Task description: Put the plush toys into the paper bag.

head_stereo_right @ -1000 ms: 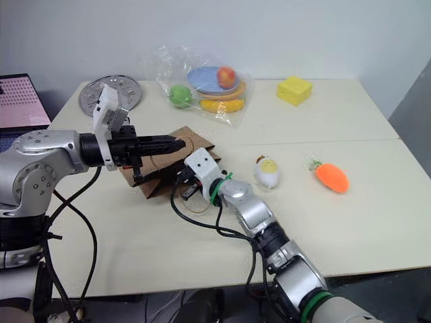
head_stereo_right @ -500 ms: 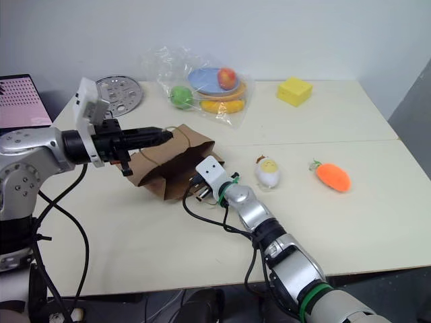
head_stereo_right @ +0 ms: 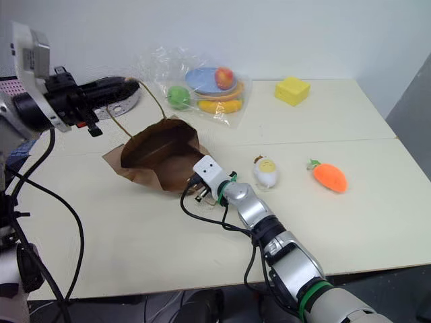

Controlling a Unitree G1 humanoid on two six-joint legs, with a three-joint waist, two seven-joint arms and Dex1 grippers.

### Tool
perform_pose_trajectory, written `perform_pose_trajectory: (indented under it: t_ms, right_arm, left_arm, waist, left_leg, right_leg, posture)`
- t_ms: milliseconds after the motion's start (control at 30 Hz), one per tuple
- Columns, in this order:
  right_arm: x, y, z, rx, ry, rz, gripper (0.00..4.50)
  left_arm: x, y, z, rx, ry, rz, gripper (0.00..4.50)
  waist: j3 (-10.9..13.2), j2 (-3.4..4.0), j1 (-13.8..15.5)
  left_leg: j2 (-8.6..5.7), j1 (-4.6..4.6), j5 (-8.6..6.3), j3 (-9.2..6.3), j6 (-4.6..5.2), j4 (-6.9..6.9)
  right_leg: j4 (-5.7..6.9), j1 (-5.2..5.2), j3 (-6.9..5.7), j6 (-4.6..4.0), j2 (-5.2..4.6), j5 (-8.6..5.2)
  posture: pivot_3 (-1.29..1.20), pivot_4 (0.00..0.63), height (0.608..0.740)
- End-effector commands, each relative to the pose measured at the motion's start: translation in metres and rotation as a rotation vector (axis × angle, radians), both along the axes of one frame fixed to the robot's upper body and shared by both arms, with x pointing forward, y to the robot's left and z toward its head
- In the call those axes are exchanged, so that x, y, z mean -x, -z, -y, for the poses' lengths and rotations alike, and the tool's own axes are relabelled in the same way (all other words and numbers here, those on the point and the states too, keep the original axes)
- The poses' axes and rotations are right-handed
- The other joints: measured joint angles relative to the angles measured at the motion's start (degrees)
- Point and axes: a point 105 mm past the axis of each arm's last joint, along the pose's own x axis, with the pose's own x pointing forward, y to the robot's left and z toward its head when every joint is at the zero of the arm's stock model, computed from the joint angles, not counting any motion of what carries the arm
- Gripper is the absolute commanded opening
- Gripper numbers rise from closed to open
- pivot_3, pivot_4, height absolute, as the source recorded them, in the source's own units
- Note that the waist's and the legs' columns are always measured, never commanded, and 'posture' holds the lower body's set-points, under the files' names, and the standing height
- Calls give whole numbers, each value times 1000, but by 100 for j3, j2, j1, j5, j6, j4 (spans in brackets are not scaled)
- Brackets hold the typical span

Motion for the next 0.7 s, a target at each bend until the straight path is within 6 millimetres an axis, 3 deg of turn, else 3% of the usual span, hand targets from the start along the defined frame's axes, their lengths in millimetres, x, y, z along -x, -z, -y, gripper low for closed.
perform_pose_trajectory:
  t_ms: [33, 167, 333, 500, 567, 700]
  right_arm:
    - [9, 13, -7, 19, -26, -58, 57]
    - [10, 20, 0, 45, -21, -67, 57]
    - [11, 26, 1, 64, -25, -71, 57]
    - [10, 26, 2, 67, -19, -66, 57]
    - [10, 26, 3, 67, -18, -65, 57]
    - [12, 22, 0, 46, -33, -61, 57]
  left_arm:
    - [8, -10, 6, -15, 13, 73, 0]
    - [7, -25, 3, 22, 3, 122, 0]
    - [10, -66, -3, 127, 1, 223, 0]
    - [10, -77, -6, 198, 5, 254, 0]
    - [7, -67, -4, 170, -8, 236, 0]
    - [2, -26, 4, 61, -12, 157, 0]
  waist:
    - [-1, -2, 7]
    - [-3, -5, 8]
    - [-3, -6, 4]
    - [-4, -7, 6]
    - [-4, -8, 6]
    - [-5, -8, 3]
  left_leg:
    - [0, 0, 0, -1, 0, 0]
    - [0, 0, 0, -1, 0, 1]
    - [0, 0, 0, 0, 0, 0]
    - [0, 1, 0, 0, -1, -1]
    - [0, 0, 0, 0, -1, 0]
    - [-1, 4, 0, 4, -1, -4]
  right_leg:
    - [0, 0, -1, 0, 0, 0]
    - [-1, 0, -1, 0, 0, 0]
    - [-2, 0, -1, 0, 0, 0]
    - [0, 0, -2, 0, 0, 0]
    - [0, 0, -3, 0, 0, 0]
    - [-1, 1, 3, 0, -2, 0]
  posture:
    - [0, 150, 740]
    - [0, 150, 740]
    - [0, 150, 740]
    - [0, 150, 740]
    - [0, 150, 740]
    - [0, 150, 740]
